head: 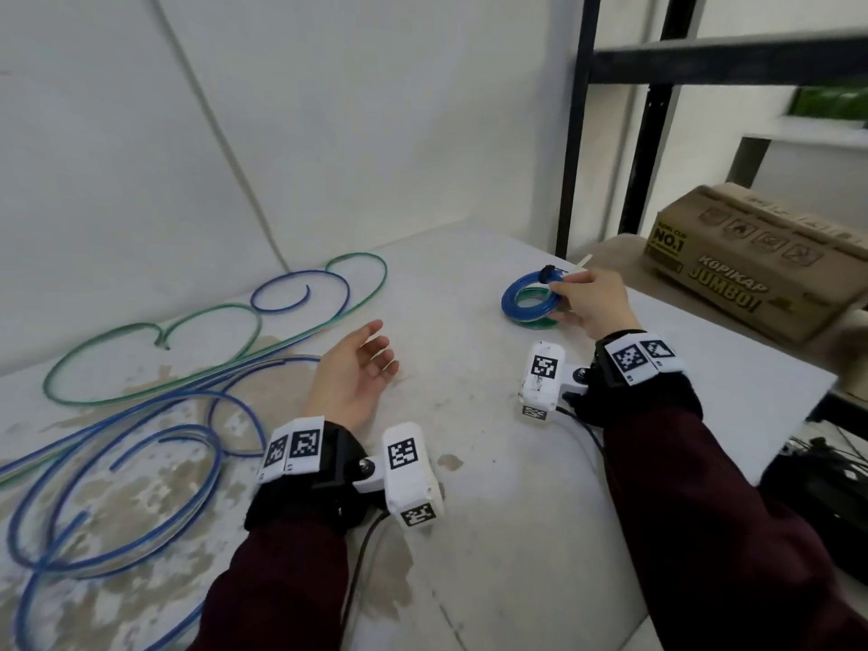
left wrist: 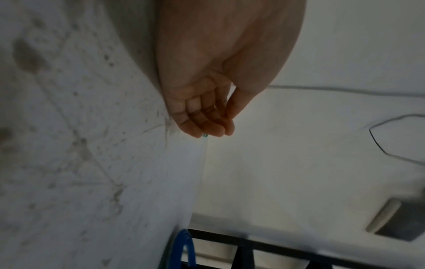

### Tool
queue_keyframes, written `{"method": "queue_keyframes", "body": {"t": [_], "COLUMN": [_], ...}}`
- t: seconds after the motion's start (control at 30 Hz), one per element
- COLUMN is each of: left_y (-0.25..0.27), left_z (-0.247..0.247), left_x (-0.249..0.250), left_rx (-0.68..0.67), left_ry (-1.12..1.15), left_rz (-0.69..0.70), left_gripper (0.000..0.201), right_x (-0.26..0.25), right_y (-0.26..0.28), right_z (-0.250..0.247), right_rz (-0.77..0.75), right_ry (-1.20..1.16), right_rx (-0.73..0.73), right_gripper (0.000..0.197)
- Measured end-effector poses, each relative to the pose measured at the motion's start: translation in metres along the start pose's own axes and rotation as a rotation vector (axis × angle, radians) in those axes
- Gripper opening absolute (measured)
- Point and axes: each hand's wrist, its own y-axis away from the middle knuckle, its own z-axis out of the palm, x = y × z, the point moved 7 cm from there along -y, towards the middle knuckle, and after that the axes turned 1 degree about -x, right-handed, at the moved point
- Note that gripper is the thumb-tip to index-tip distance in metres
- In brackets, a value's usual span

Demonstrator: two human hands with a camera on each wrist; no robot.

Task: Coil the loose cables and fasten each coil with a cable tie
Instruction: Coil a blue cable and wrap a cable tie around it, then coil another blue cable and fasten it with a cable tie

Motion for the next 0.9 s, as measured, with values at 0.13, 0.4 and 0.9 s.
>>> {"method": "queue_keyframes", "body": {"t": [0.13,0.4,0.9], "left_y": [-0.003,-0.004,-0.002], "left_z": [-0.007,-0.007,-0.007], "left_x": [-0.003,-0.003,-0.004], "left_rx": [-0.023,-0.047,-0.052], "left_ry": [0.08,0.071,0.061], "left_rz": [-0.03,-0.017,-0.003], "left_gripper": [0.017,0.019,0.019], "right_x": [-0.001,-0.002,0.006], "right_y": [0.0,-0.003,-0.009], "right_z": [-0.005,-0.004,-0.003], "right_rz": [-0.047,-0.113,-0.116], "right_ry": [0.175,0.265,0.258], "right_rx": [0.061,0.026,-0.013], "right_gripper": [0.026,0.009,0.013]}}
